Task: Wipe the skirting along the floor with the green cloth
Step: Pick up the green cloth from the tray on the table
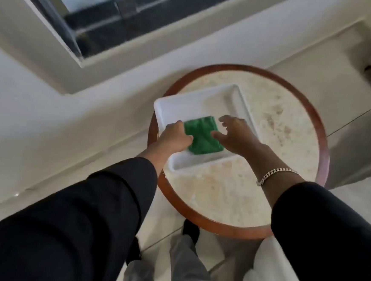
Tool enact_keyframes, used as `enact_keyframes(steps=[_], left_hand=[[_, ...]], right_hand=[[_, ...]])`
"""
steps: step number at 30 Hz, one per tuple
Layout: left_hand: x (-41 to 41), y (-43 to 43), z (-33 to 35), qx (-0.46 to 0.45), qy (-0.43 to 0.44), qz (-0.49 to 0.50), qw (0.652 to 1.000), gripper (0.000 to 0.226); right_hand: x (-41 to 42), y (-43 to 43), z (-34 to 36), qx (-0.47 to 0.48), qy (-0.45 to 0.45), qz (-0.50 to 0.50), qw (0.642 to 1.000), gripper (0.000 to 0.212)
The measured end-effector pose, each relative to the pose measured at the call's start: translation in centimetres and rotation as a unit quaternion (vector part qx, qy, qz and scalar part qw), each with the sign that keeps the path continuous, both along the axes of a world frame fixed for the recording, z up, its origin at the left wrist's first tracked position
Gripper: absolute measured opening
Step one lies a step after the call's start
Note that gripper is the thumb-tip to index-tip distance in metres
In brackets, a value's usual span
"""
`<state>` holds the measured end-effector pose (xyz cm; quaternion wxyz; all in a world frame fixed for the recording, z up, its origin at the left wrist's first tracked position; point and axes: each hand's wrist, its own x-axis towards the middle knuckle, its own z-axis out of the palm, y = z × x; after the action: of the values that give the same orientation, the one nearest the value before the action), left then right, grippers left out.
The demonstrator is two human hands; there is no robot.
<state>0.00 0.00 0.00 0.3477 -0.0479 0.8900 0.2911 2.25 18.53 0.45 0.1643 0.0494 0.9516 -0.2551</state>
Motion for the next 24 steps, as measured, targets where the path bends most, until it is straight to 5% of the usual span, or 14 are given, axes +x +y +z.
enact_keyframes(steps=[5, 10, 17, 24], left_hand=[[0.4, 3.3, -3.7, 0.06, -0.009, 0.183, 0.981, 0.053], [0.8, 4.0, -5.4, 0.138, 0.019, 0.362, 0.922, 0.053], [2.8, 1.2, -2.1, 0.287, 0.032, 0.421, 0.86, 0.059], [8.4, -10.7, 3.2, 0.392, 0.102, 0.443, 0.8, 0.052]], right_hand=[[-0.5, -1.6, -4.4, -0.008, -0.038, -0.045, 0.998, 0.052], [-0.6, -1.9, -7.0, -0.089, -0.003, -0.186, 0.979, 0.051], [1.6, -3.7, -3.8, -0.23, 0.058, -0.238, 0.942, 0.04], [6.8, -14.5, 2.7, -0.329, 0.095, -0.222, 0.913, 0.04]])
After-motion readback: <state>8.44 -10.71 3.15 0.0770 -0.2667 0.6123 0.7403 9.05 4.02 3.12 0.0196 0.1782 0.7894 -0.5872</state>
